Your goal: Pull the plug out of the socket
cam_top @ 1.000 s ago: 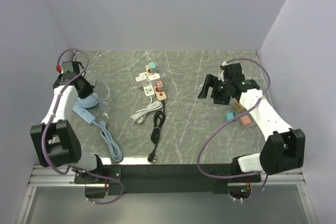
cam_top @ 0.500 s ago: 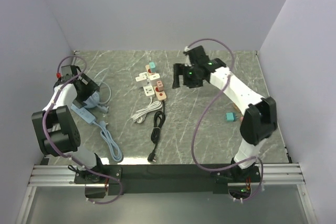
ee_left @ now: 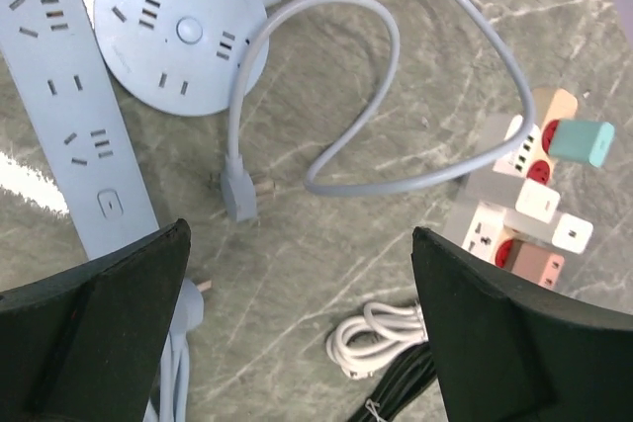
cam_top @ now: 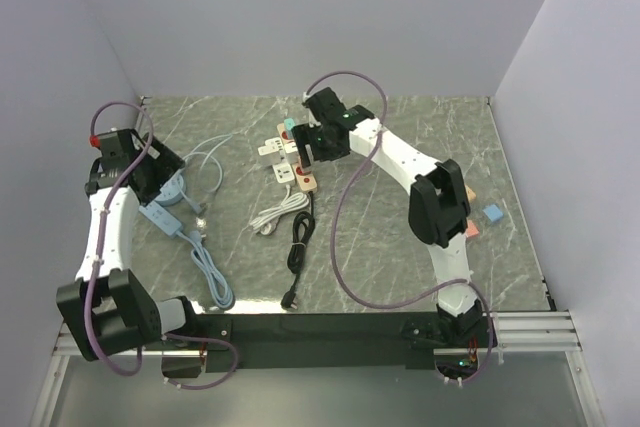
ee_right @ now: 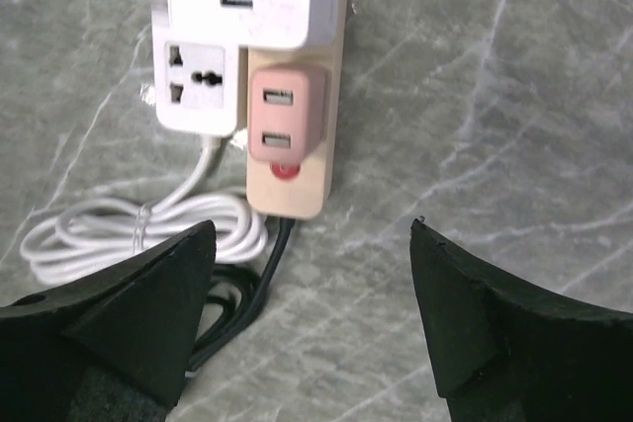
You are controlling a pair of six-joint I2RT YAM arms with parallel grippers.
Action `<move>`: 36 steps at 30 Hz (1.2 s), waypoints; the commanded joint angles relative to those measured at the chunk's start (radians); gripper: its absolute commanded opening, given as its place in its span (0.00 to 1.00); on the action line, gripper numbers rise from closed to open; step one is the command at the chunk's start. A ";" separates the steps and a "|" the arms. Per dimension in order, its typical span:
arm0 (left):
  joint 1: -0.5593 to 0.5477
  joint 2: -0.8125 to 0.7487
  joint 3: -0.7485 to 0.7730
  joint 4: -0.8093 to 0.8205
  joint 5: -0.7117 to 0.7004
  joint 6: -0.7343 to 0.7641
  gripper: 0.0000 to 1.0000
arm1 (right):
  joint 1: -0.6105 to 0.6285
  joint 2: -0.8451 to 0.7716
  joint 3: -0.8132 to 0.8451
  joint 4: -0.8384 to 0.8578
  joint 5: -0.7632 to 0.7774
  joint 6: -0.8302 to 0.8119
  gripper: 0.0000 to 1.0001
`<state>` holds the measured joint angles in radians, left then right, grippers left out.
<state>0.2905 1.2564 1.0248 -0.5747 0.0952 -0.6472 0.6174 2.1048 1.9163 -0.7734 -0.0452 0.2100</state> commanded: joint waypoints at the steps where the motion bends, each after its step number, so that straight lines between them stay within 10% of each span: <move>1: 0.002 -0.066 -0.019 -0.042 0.024 -0.006 0.99 | 0.021 0.050 0.092 -0.001 0.044 -0.024 0.85; 10: 0.001 -0.152 -0.081 -0.037 0.077 -0.031 0.99 | 0.039 0.167 0.168 0.031 0.059 -0.017 0.81; 25: 0.001 -0.233 -0.085 -0.074 0.195 -0.014 1.00 | 0.039 0.261 0.242 0.036 0.096 0.022 0.23; 28: -0.022 -0.235 -0.080 -0.047 0.268 -0.005 1.00 | 0.035 0.192 0.100 0.081 0.117 0.041 0.02; 36: -0.140 -0.223 -0.060 0.027 0.367 0.003 0.99 | 0.031 -0.092 -0.287 0.194 0.102 0.115 0.00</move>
<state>0.1993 1.0424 0.9295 -0.6102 0.3973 -0.6647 0.6502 2.1490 1.7302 -0.5377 0.0448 0.2867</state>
